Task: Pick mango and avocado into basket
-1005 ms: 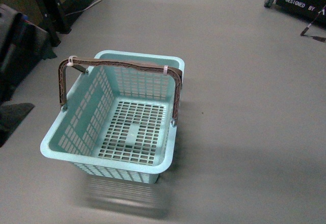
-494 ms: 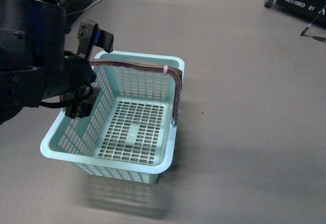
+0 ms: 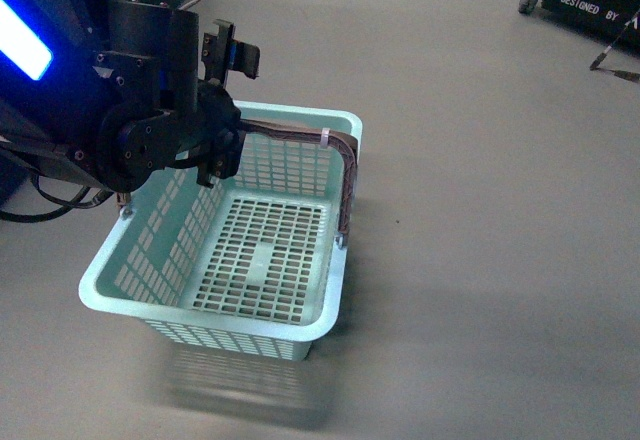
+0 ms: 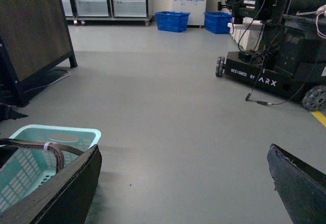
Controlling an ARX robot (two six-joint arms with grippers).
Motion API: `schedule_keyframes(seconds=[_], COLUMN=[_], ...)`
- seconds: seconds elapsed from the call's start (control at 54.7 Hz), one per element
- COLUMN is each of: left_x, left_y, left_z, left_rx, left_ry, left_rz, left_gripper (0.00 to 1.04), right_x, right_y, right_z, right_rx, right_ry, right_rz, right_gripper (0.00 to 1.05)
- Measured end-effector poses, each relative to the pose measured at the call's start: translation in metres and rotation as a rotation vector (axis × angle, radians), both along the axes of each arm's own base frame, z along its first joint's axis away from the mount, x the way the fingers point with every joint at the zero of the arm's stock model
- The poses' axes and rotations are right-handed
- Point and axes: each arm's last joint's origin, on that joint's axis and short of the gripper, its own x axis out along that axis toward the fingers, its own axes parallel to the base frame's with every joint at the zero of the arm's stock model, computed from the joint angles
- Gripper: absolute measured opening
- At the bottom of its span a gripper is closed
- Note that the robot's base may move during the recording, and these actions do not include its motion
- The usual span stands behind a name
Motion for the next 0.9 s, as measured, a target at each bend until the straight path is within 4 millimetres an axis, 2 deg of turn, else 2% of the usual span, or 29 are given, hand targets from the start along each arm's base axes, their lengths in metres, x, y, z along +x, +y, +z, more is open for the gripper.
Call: schedule_keyframes(seconds=[0.165, 0.292, 0.347, 0.494, 0.567, 0.658, 0.786, 0.896], left_x=[0.001, -0.005, -0.010, -0.028, -0.046, -0.079, -0.130, -0.161], left_y=[-0.001, 0.005, 0.007, 0.011, 0.015, 0.028, 0.041, 0.049], left_z=[0.008, 0.016, 0.027, 0.084, 0.125, 0.173, 0.228, 0.262], left_rx=[-0.080, -0.140, -0.190, -0.220, -0.148, -0.120, -0.089, -0.093], left_ry=[-0.115, -0.147, -0.152, -0.170, -0.158, -0.122, -0.123, -0.132], left_rz=[0.028, 0.056, 0.075, 0.068, 0.062, 0.093, 0.117, 0.133], left_gripper=[0.46, 0.28, 0.20, 0.09, 0.08, 0.07, 0.07, 0.07], right_x=[0.000, 0.000, 0.000, 0.000, 0.000, 0.000, 0.000, 0.000], right_y=[0.000, 0.000, 0.000, 0.000, 0.000, 0.000, 0.000, 0.000], right_z=[0.000, 0.000, 0.000, 0.000, 0.000, 0.000, 0.000, 0.000], right_rx=[0.000, 0.000, 0.000, 0.000, 0.000, 0.000, 0.000, 0.000], right_ry=[0.000, 0.000, 0.000, 0.000, 0.000, 0.000, 0.000, 0.000], right_rz=[0.000, 0.000, 0.000, 0.000, 0.000, 0.000, 0.000, 0.000], right_gripper=[0.97, 0.97, 0.97, 0.97, 0.97, 0.97, 0.97, 0.97])
